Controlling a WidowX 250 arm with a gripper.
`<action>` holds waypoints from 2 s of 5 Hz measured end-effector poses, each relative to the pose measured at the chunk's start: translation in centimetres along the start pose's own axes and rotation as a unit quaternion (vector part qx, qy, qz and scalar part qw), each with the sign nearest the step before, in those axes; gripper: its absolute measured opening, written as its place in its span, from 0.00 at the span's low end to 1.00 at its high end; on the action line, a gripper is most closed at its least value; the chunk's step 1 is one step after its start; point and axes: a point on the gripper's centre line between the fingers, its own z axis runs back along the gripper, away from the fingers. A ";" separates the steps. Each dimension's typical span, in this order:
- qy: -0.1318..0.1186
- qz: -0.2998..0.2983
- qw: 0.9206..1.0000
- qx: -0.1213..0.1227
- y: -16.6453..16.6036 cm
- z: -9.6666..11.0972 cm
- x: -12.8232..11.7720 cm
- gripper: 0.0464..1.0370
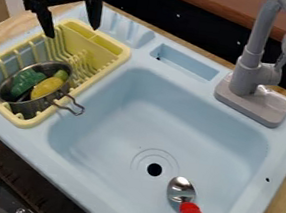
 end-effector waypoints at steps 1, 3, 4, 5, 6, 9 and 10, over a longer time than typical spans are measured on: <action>0.004 0.022 1.000 0.015 0.5 -1.2 -0.7 0.95; 0.016 0.047 0.999 0.019 1.0 -3.6 -2.6 0.95; 0.013 0.057 0.998 0.008 0.6 -4.3 -3.2 0.95; 0.016 0.062 0.998 0.005 0.6 -4.8 -3.7 0.95; 0.014 0.074 0.997 -0.008 0.2 -4.8 -3.6 0.95; 0.012 0.073 0.997 -0.006 0.5 -5.4 -4.0 0.95; 0.030 0.064 0.997 0.004 1.1 -5.3 -4.3 0.91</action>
